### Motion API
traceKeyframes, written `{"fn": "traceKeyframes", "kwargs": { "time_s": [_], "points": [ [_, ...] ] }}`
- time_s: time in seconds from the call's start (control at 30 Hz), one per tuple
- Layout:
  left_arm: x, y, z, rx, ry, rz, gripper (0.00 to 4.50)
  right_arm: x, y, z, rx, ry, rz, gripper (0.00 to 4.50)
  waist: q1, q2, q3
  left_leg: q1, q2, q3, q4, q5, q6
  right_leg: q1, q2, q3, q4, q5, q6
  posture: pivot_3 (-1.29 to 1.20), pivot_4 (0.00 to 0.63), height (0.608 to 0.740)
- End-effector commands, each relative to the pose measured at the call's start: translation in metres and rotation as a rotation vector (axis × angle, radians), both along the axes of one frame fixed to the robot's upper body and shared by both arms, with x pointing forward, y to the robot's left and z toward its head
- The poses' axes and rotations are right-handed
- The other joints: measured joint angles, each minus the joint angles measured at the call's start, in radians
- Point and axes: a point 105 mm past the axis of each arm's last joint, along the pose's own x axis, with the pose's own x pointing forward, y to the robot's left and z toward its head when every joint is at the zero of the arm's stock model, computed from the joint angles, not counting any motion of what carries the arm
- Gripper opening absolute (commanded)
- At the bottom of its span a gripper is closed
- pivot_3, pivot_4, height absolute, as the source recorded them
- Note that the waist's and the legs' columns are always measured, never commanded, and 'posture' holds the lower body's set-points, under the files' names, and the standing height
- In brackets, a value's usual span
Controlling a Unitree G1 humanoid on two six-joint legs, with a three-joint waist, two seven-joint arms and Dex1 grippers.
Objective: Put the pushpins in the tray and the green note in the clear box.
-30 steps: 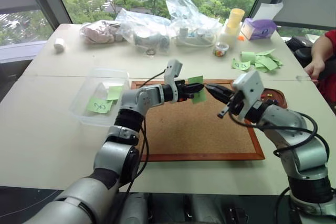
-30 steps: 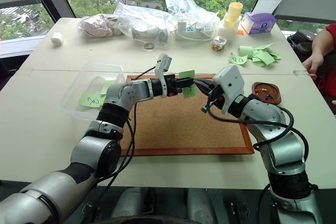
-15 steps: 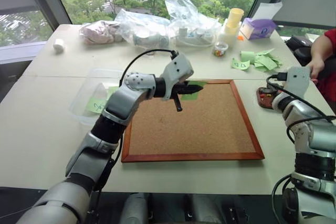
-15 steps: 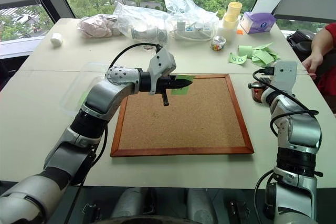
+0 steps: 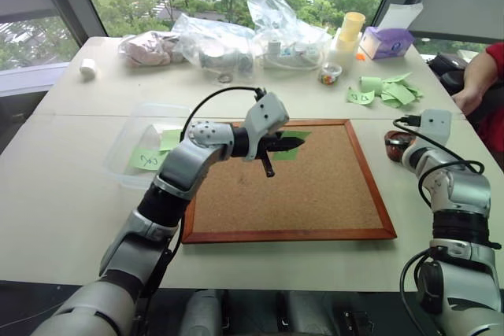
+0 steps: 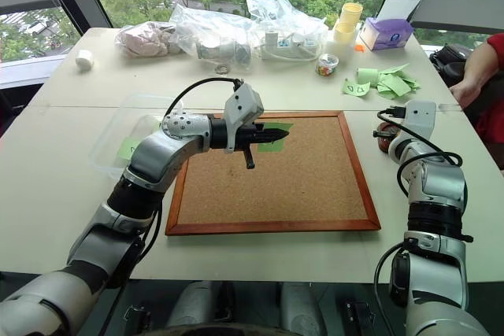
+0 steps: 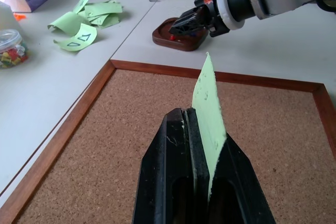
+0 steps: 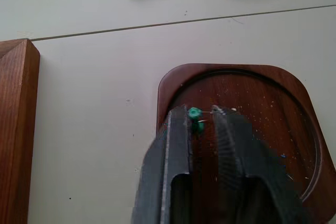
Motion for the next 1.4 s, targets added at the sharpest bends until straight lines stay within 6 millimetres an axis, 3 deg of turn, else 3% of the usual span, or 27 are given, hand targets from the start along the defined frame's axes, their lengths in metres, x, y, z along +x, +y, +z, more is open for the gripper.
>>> {"fn": "traceKeyframes", "kwargs": {
  "time_s": [0.03,0.13,0.17,0.53,0.73,0.83,1.0,1.07,1.13,1.33,1.4],
  "points": [
    [-0.004,-0.002,0.01,-0.014,-0.057,-0.005,0.0,0.001,-0.008,0.02,-0.034,-0.064,-0.02,2.78,0.0,0.0,0.0,0.0,0.0,0.0,0.0,0.0,0.0,0.0,0.0,0.0,0.0,0.0,0.0,0.0,0.15,0.735],
    [-0.004,-0.002,0.011,-0.021,-0.052,-0.007,0.0,0.0,-0.009,0.021,-0.035,-0.07,-0.024,4.3,-0.001,0.0,0.0,0.0,0.0,0.0,0.0,0.0,0.0,0.0,0.0,0.0,0.0,0.0,0.0,0.0,0.15,0.735],
    [-0.004,-0.002,0.011,-0.021,-0.052,-0.007,0.0,0.0,-0.008,0.022,-0.037,-0.071,-0.025,4.41,0.0,0.0,0.0,0.0,0.0,0.0,0.0,0.0,0.0,0.0,0.0,0.0,0.0,0.0,0.0,0.0,0.15,0.735],
    [-0.002,-0.001,0.012,-0.028,-0.056,0.006,0.0,-0.006,-0.011,0.045,0.013,-0.195,-0.029,4.41,0.0,0.0,0.0,0.0,0.0,0.0,0.0,0.0,0.0,0.0,0.0,0.0,0.0,0.0,0.0,0.0,0.15,0.735],
    [-0.001,0.0,0.012,-0.037,-0.058,0.022,0.0,-0.012,-0.006,0.057,0.227,-0.294,-0.048,4.41,0.001,0.0,0.0,0.0,0.001,0.0,0.0,0.0,0.0,0.0,0.0,0.0,0.0,0.0,0.0,0.0,0.15,0.735],
    [0.005,0.002,0.021,-0.092,-0.063,0.058,0.0,-0.014,0.011,0.077,0.215,-0.379,0.066,4.41,0.002,0.001,0.001,0.0,0.0,0.0,0.0,0.0,0.0,0.0,0.0,0.0,0.0,0.0,0.0,0.0,0.15,0.735],
    [0.009,0.004,0.023,-0.095,-0.073,0.08,0.0,-0.019,0.024,0.095,0.225,-0.457,0.152,4.41,0.001,0.002,0.001,0.0,0.0,0.0,0.0,0.0,0.0,0.0,0.0,0.0,0.0,0.0,0.0,0.0,0.15,0.735],
    [0.026,0.02,0.035,-0.125,-0.092,0.223,0.0,-0.033,0.076,0.112,0.093,-0.486,0.488,4.41,0.002,0.002,0.001,0.0,0.0,0.0,0.0,0.0,0.0,0.0,0.0,0.0,0.0,0.0,0.0,0.0,0.15,0.735],
    [0.044,0.044,0.049,-0.142,-0.102,0.396,0.0,-0.05,0.117,0.112,0.021,-0.445,0.743,4.41,0.001,0.002,0.001,0.0,0.0,-0.001,0.0,0.0,0.0,0.0,0.001,0.0,0.0,0.0,0.0,0.0,0.15,0.735],
    [0.06,0.11,0.079,-0.149,-0.083,0.723,0.0,-0.075,0.157,0.112,-0.037,-0.361,1.04,4.41,0.001,0.002,0.001,0.0,0.0,-0.002,0.0,0.0,0.001,0.0,0.001,0.0,0.001,0.0,0.0,0.0,0.15,0.735],
    [0.058,0.165,0.07,-0.022,-0.037,0.951,0.0,-0.09,0.186,0.114,-0.025,-0.322,1.233,4.41,-0.002,0.001,0.002,0.0,0.001,-0.003,0.0,0.0,0.001,0.0,0.0,0.0,0.0,0.0,0.0,0.0,0.15,0.735]
  ]
}}
